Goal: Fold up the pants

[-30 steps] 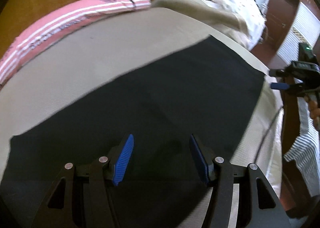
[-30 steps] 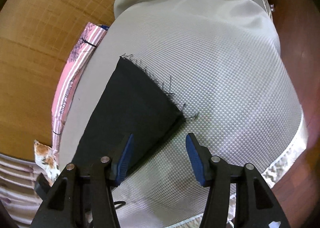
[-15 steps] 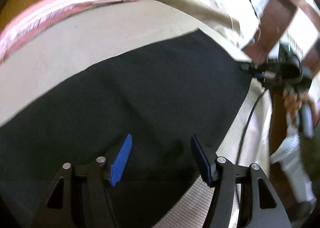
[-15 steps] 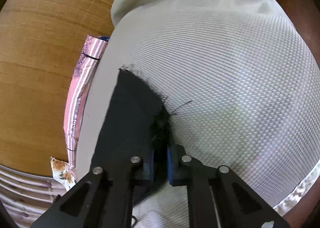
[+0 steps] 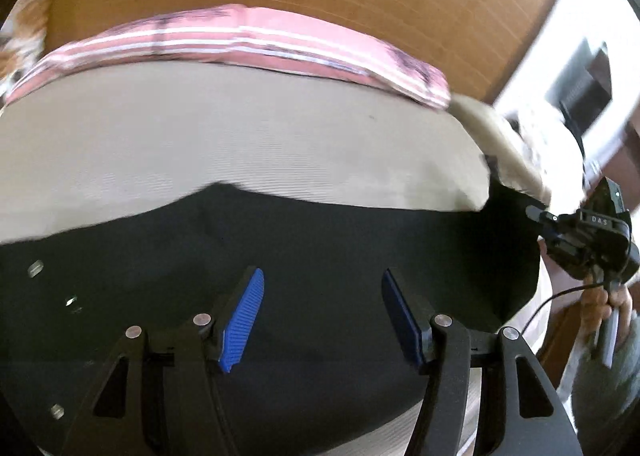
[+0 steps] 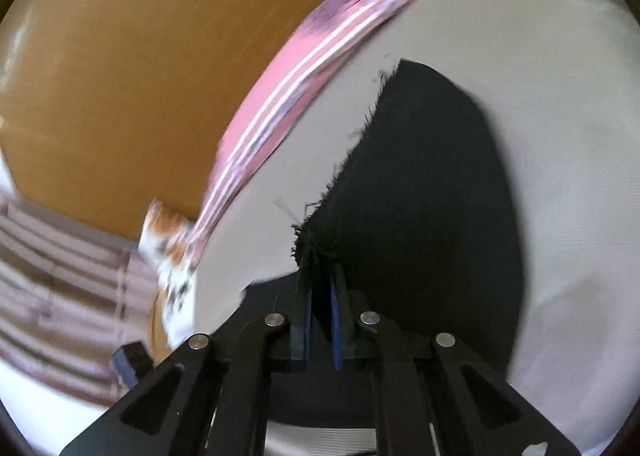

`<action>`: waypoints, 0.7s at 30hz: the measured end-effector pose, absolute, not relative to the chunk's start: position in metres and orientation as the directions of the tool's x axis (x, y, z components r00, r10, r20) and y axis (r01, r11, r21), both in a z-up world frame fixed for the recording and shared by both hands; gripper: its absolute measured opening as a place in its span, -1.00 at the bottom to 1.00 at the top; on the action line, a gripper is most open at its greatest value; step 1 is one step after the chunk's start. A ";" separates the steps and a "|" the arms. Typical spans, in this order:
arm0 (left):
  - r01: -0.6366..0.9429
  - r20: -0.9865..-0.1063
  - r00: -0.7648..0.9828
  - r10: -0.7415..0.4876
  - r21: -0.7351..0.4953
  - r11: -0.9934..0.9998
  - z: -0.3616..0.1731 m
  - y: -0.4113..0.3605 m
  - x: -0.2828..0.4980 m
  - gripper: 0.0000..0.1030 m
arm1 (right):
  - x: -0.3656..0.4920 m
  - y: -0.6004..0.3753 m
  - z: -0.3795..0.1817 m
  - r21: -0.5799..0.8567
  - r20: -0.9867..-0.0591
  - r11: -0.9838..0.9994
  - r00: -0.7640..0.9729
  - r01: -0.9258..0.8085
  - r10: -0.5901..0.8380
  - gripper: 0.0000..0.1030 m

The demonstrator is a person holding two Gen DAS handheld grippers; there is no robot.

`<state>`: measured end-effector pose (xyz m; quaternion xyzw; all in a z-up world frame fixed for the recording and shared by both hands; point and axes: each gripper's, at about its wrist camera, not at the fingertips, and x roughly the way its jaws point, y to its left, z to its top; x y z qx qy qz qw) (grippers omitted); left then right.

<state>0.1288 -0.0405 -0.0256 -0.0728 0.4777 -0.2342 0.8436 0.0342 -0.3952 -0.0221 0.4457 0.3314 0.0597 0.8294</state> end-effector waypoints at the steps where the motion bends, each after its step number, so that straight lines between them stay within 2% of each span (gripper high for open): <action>1: 0.310 -0.770 0.441 -0.461 -0.351 0.883 -0.025 -0.031 0.127 0.20 | 0.051 -0.370 -0.019 0.777 -0.496 0.610 0.749 0.157 0.440 -0.83; 5: 0.256 -0.771 0.449 -0.451 -0.373 0.892 -0.031 0.000 0.114 0.20 | 0.086 -0.287 -0.022 0.769 -0.509 0.638 0.644 0.041 0.572 -0.84; 8: 0.228 -0.766 0.433 -0.475 -0.417 0.880 -0.037 0.020 0.106 0.20 | 0.096 -0.224 -0.039 0.736 -0.560 0.676 0.533 -0.031 0.634 -0.84; 13: 0.204 -0.752 0.384 -0.536 -0.497 0.843 -0.046 0.040 0.099 0.20 | 0.097 -0.163 -0.091 0.628 -0.707 0.776 0.379 -0.053 0.598 -0.84; 16: 0.206 -0.740 0.341 -0.580 -0.543 0.814 -0.051 0.036 0.099 0.20 | 0.096 -0.159 -0.101 0.589 -0.736 0.806 0.371 -0.063 0.566 -0.83; 19: 0.208 -0.722 0.287 -0.629 -0.594 0.777 -0.053 0.028 0.103 0.20 | 0.091 -0.159 -0.090 0.583 -0.738 0.808 0.362 -0.081 0.569 -0.59; 21: 0.195 -0.708 0.249 -0.661 -0.632 0.750 -0.055 0.024 0.106 0.20 | 0.083 -0.163 -0.075 0.578 -0.725 0.811 0.398 -0.093 0.562 -0.19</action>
